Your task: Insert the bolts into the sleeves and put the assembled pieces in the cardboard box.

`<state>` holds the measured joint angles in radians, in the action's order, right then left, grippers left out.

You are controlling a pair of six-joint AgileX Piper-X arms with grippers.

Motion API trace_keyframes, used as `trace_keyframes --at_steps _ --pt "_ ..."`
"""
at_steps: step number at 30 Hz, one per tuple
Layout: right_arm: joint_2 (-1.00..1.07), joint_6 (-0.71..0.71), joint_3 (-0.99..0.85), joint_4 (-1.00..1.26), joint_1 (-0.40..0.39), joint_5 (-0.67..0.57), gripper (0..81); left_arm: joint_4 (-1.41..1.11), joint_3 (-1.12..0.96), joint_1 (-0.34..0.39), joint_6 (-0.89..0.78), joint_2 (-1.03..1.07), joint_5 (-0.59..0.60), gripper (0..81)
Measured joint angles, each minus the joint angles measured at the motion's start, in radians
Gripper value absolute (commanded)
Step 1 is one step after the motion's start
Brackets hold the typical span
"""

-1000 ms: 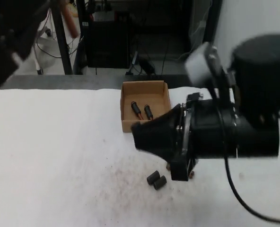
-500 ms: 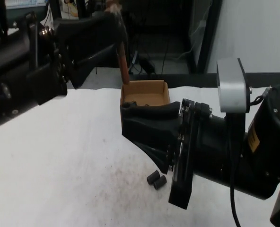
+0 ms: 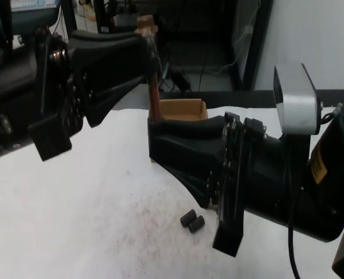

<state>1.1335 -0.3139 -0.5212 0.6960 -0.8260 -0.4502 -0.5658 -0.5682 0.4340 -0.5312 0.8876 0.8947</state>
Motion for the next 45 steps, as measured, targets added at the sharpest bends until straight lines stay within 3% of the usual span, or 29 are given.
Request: trace_keyframes --at_steps 39,45 --pt "0.000 0.000 0.000 -0.023 -0.001 -0.042 0.8 0.056 0.000 -0.002 0.038 0.000 0.019 0.2" --pt "0.000 0.000 0.002 -0.030 0.038 -0.055 0.8 0.056 0.000 -0.002 0.035 0.000 0.027 0.2"
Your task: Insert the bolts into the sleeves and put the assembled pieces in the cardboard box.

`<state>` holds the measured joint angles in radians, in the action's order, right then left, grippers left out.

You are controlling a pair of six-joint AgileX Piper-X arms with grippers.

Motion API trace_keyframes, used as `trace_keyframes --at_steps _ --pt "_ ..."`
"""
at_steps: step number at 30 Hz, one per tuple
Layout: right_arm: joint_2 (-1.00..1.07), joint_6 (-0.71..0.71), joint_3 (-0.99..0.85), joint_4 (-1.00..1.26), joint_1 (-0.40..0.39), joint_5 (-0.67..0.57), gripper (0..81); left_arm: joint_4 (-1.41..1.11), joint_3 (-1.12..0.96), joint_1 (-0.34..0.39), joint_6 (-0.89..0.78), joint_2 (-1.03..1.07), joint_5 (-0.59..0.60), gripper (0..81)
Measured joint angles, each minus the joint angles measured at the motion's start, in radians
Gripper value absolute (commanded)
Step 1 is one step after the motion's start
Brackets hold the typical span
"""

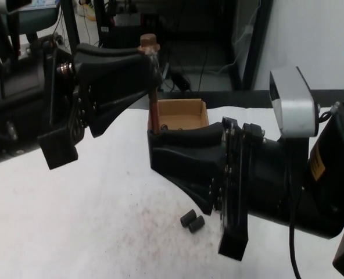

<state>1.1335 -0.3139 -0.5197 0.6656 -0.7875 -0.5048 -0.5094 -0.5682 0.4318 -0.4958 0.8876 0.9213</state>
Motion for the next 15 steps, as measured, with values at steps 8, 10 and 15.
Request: trace_keyframes --at_steps 8,10,15 --pt "0.000 0.000 0.000 0.000 -0.007 -0.024 0.8 0.000 0.000 0.000 -0.005 0.004 0.009 0.2" --pt "0.000 0.000 0.000 0.000 -0.014 -0.027 0.8 0.000 0.000 0.000 -0.005 0.009 0.009 0.2" --pt "0.000 -0.001 0.000 0.000 -0.018 -0.048 0.8 0.000 0.000 0.000 -0.005 0.020 0.009 0.2"
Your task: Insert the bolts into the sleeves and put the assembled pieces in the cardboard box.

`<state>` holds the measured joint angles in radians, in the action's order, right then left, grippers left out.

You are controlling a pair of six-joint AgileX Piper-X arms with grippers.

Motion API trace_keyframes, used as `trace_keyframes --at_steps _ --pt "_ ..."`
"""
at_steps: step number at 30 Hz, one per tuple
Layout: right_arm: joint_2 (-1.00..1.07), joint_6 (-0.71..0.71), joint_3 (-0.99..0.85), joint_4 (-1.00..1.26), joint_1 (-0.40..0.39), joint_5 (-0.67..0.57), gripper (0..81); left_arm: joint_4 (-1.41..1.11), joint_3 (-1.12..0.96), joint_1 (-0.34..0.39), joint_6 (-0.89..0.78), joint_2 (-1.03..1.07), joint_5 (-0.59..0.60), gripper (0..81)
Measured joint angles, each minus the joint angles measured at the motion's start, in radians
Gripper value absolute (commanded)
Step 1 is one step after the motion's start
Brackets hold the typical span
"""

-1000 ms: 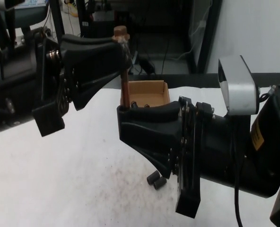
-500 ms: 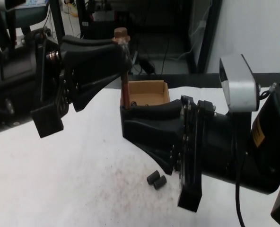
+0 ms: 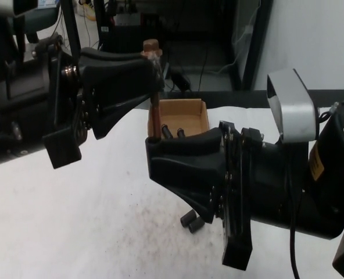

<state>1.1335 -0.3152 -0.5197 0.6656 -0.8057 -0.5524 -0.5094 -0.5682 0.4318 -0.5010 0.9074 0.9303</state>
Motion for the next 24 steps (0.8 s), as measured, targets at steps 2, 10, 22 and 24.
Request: trace_keyframes --at_steps 2,10,22,24 --pt "0.000 0.000 0.000 -0.001 0.000 0.000 0.8 0.000 0.000 0.000 0.000 0.000 0.000 0.2" --pt "0.000 0.000 0.000 -0.004 0.000 -0.008 0.8 0.002 0.000 0.000 0.000 0.000 0.006 0.2" --pt "0.000 0.000 0.000 -0.045 0.045 -0.001 0.8 0.015 0.000 0.000 0.000 0.000 0.018 0.2" --pt "0.000 0.000 0.000 -0.045 0.047 -0.001 0.8 0.015 0.000 0.000 0.000 0.000 0.018 0.2"
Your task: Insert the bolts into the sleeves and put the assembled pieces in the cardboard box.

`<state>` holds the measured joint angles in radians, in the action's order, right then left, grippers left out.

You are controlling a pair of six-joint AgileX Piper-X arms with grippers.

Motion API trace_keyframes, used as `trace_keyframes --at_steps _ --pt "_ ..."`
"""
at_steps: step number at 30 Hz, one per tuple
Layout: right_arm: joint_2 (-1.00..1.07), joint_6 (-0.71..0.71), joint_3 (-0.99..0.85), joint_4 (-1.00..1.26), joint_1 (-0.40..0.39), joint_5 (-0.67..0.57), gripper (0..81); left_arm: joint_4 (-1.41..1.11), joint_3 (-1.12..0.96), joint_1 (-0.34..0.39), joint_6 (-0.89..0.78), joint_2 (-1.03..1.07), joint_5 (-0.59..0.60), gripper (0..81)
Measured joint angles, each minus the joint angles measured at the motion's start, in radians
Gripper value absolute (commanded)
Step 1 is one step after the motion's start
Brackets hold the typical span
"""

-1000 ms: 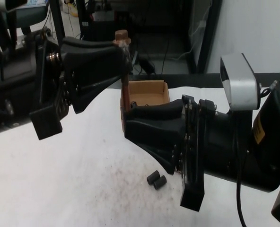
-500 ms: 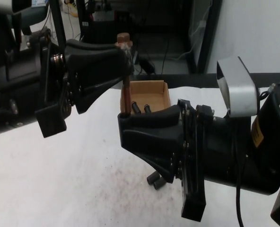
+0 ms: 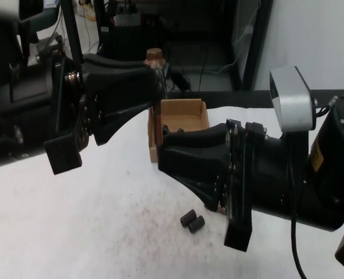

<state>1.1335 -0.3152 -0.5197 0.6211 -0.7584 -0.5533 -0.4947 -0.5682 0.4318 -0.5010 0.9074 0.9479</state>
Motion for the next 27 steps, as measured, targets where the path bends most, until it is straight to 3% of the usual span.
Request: trace_keyframes --at_steps 27 --pt "0.000 0.041 0.000 0.028 0.000 -0.031 0.8 0.000 0.000 0.000 0.000 0.000 -0.025 0.2"
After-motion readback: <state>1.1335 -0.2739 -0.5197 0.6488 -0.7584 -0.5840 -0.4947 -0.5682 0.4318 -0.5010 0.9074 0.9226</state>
